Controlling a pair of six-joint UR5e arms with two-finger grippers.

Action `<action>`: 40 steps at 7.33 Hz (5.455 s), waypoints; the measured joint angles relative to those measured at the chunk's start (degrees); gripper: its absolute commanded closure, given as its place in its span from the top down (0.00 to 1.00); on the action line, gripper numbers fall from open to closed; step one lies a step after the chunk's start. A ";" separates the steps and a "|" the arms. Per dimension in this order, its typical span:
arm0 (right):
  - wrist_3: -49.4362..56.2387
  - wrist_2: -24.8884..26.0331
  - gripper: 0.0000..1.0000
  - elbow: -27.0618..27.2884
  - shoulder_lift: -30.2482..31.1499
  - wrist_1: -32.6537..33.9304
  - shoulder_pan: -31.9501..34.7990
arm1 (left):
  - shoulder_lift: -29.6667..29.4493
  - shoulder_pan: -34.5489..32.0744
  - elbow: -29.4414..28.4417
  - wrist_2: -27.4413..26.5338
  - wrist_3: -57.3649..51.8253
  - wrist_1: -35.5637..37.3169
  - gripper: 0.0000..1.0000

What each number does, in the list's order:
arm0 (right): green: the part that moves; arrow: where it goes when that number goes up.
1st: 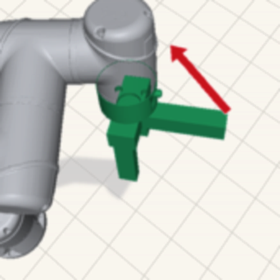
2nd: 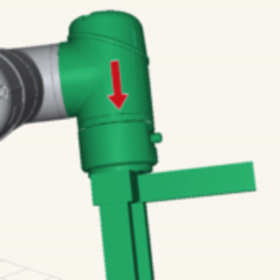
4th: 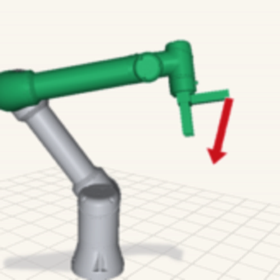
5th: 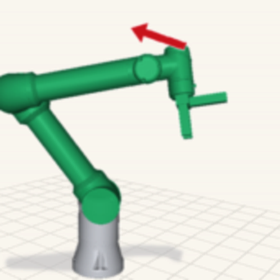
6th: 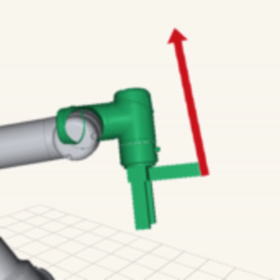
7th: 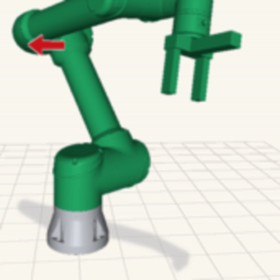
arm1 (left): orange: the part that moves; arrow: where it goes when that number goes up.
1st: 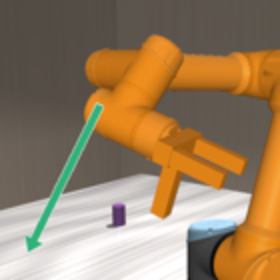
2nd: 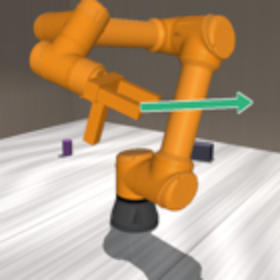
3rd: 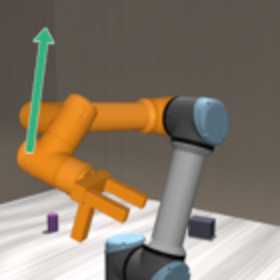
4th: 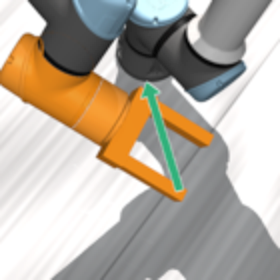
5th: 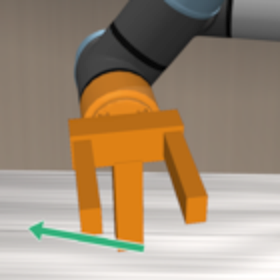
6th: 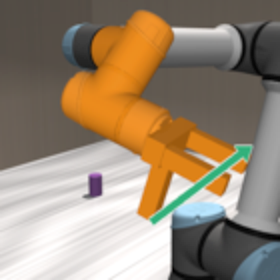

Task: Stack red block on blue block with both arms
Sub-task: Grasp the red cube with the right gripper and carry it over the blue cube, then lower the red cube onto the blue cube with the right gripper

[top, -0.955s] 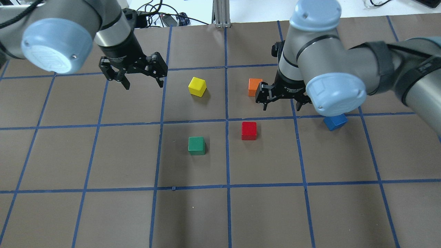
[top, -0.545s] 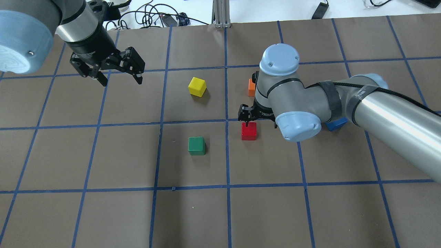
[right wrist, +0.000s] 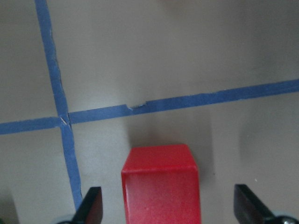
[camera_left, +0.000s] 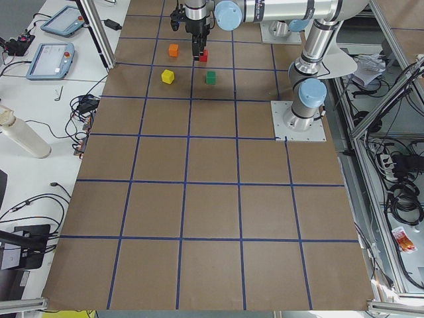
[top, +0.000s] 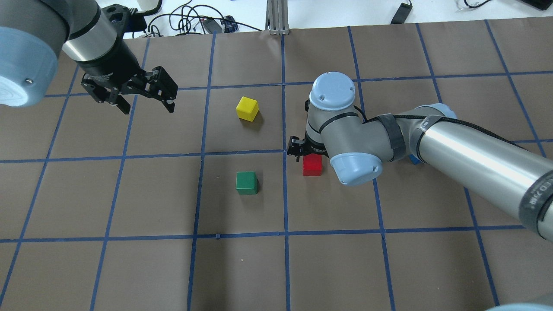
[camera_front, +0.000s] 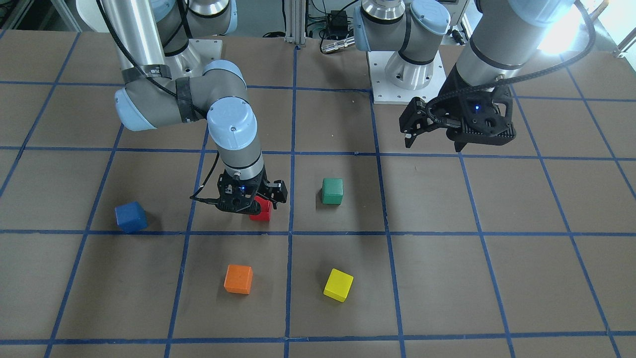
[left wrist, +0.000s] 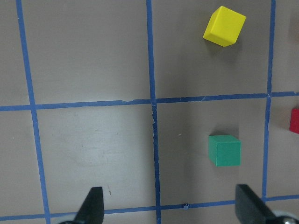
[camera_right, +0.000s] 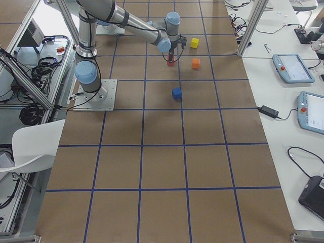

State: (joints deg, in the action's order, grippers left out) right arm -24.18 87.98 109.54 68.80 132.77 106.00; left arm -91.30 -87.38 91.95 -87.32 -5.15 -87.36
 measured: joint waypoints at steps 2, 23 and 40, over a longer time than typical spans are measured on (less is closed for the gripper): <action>-0.39 0.14 0.32 -0.03 -1.63 2.22 0.82 | 0.15 -0.06 0.29 -0.04 0.00 0.09 1.00; 60.34 3.31 0.00 4.21 9.30 -8.65 -31.29 | -0.29 -0.23 0.59 -0.35 -0.04 -0.02 1.00; 58.14 1.60 0.15 4.87 8.36 -2.35 -30.73 | -1.00 -0.24 -0.06 -0.40 0.14 0.08 1.00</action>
State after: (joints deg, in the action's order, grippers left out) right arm 33.96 89.58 114.42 77.15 130.43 75.27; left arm -92.30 -87.63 91.89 -87.71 -5.01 -87.28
